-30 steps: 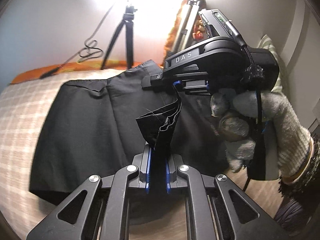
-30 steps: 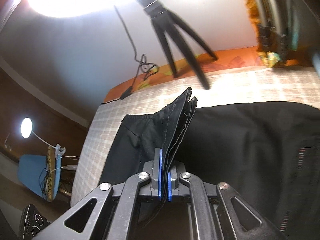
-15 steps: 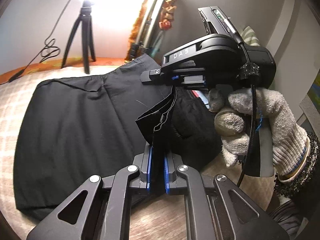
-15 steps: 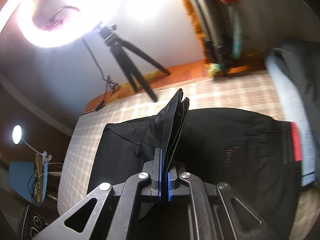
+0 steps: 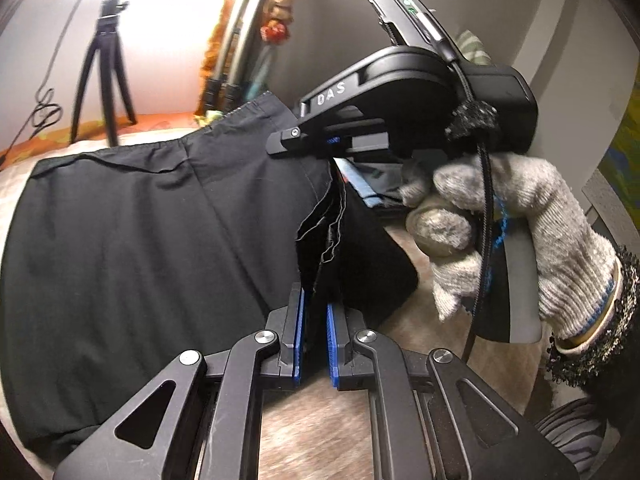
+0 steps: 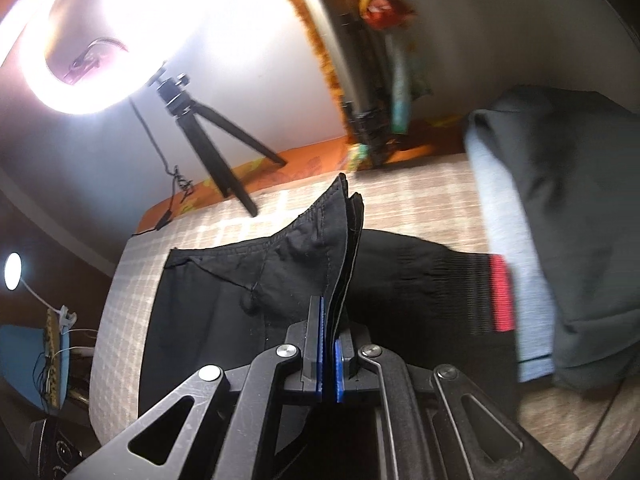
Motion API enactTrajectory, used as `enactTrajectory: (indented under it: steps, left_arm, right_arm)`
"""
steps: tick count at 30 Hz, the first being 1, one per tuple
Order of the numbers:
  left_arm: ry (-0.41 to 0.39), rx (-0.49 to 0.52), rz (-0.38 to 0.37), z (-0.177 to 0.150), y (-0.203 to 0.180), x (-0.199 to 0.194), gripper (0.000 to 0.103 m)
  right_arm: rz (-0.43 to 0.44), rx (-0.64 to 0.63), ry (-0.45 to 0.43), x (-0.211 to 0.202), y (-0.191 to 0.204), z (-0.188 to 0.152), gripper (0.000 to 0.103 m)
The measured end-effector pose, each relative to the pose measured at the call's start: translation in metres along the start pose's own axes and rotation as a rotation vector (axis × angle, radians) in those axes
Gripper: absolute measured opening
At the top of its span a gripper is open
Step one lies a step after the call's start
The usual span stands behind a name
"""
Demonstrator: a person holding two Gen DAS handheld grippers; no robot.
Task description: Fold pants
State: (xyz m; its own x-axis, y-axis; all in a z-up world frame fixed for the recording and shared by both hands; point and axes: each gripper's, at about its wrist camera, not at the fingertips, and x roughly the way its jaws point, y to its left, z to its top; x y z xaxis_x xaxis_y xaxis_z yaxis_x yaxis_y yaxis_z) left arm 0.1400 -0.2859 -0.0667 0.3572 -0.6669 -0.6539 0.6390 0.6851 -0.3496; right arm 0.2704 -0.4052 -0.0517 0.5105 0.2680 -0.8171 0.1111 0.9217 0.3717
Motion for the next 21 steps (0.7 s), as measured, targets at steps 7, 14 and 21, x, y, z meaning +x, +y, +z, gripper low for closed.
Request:
enactTrajectory:
  steps: [7, 14, 21]
  left_arm:
    - [0.048, 0.019, -0.043, -0.005, -0.014, 0.013, 0.008]
    - [0.082, 0.031, -0.056, -0.004, -0.001, -0.011, 0.012]
    - [0.006, 0.058, 0.083, 0.005, 0.033, -0.057, 0.038]
  right_arm:
    - [-0.045, 0.020, 0.009, -0.004, -0.026, -0.002, 0.001]
    - [-0.074, 0.021, 0.059, -0.003, -0.039, -0.005, 0.001]
    - [-0.091, -0.003, 0.077, 0.008, -0.047, -0.007, 0.001]
